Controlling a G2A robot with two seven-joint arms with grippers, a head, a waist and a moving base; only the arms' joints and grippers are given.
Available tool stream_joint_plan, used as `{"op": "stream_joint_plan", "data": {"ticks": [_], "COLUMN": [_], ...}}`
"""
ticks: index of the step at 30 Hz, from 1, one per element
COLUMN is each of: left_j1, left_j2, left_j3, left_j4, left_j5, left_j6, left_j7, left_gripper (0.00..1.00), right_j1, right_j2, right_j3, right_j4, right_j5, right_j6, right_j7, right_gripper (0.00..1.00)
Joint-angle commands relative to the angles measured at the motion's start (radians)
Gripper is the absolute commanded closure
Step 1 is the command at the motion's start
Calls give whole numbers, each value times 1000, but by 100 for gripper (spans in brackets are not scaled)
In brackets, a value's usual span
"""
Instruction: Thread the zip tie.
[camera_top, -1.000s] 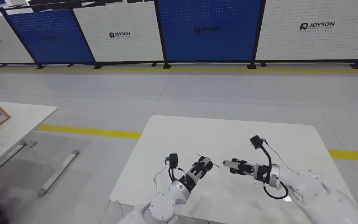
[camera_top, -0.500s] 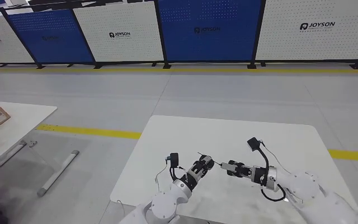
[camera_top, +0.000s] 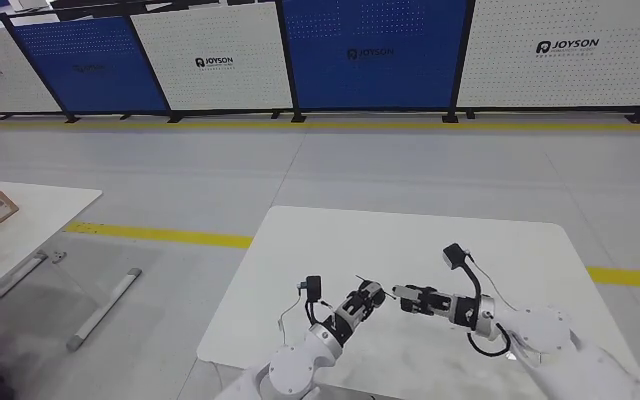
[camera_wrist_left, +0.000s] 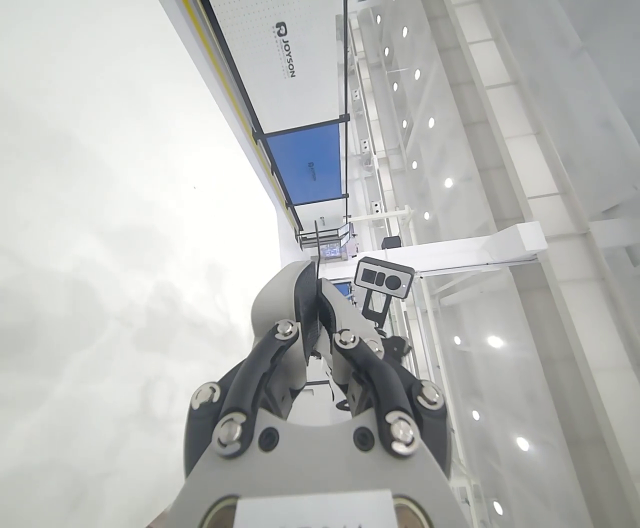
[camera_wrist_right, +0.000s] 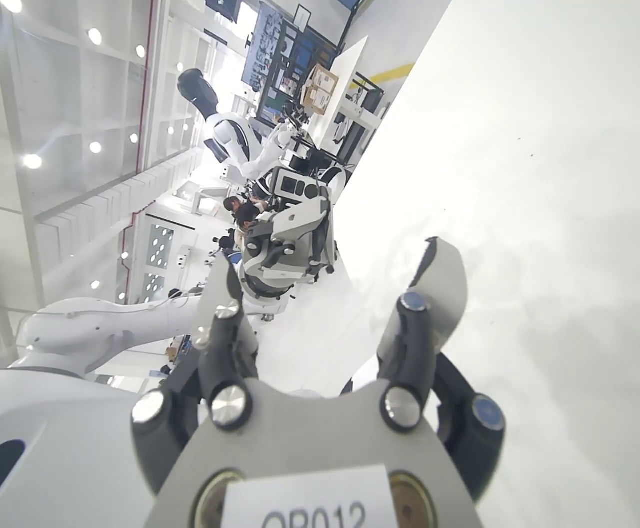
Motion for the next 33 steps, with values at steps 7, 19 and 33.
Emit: {"op": "stream_joint_plan", "data": {"ticks": [7,19,33], "left_j1": [14,22,21], "left_j2": [-2,-11,-20], "left_j3": [-8,-8,-13], "left_j4": [-8,12,28], "left_j5": [23,53,63], "left_j6": [-2,-26,-39], "left_j7": [3,24,13], "left_gripper": [100,100,100], "right_j1": [13,12,8], "right_j2": [-17,-32,-46], "right_j3": [-3,13,23], "right_j4": [30,41,30], "right_j5": [7,0,-41], "right_j6": [3,1,29], "right_j7": [28,61,76], "right_gripper": [94,75,100]}}
